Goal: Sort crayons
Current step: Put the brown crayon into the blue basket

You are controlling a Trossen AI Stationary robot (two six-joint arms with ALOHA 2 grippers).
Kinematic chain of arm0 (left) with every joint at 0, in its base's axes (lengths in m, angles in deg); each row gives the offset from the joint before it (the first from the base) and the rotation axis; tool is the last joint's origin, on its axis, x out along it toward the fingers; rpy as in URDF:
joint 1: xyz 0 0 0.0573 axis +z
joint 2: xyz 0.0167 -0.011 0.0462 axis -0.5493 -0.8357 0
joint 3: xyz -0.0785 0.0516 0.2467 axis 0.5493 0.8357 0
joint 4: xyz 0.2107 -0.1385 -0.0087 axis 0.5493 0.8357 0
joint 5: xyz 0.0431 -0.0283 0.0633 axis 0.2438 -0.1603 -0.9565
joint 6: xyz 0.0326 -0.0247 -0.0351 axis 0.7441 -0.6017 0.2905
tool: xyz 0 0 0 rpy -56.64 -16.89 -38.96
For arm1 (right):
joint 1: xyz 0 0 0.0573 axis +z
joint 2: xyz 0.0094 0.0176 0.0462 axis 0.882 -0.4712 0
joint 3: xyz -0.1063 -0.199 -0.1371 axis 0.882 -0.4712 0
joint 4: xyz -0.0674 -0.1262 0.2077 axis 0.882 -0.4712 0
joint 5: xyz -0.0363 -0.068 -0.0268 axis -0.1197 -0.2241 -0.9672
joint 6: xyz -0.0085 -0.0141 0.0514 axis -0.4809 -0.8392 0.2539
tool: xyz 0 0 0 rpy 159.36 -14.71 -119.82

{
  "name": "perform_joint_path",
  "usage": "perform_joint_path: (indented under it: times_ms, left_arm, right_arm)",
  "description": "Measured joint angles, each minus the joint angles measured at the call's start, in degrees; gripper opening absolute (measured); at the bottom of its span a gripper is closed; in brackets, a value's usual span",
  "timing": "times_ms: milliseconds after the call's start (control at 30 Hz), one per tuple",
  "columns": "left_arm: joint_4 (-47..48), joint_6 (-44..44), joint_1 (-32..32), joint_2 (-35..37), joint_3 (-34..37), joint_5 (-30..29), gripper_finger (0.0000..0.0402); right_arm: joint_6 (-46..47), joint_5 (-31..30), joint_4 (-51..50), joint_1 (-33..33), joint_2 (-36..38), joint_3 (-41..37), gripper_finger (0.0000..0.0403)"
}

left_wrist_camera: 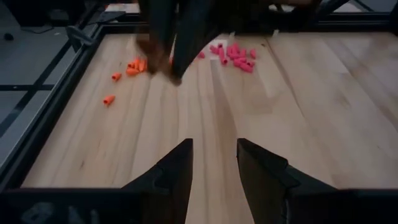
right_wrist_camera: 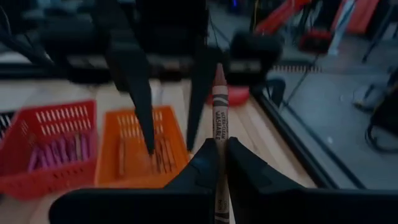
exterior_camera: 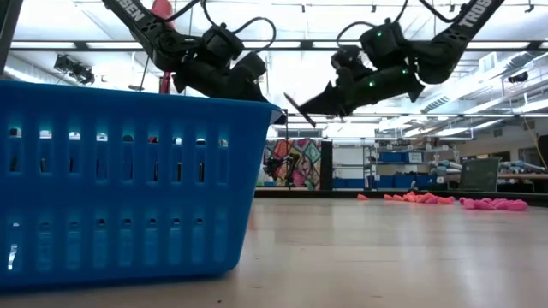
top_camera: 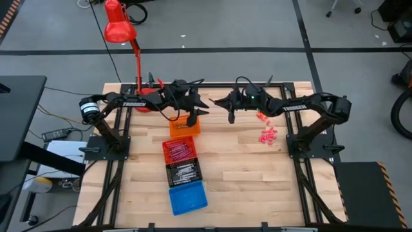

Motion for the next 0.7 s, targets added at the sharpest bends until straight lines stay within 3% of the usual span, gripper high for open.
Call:
perform_joint_path:
  times_ms: [400,700]
  left_arm:
    - [-6.38,-1.27,-2.59,0.0,0.0,-0.52,0.0137]
    - [-8.42,-1.43,-4.46,0.0,0.0,-5.0,0.0137]
  right_arm:
    - [3.24,3.45,17.4,4.35,-4.2,-0.91,0.0028]
    - [3.85,2.84,20.39,5.44,-5.25,-0.92,0.0028]
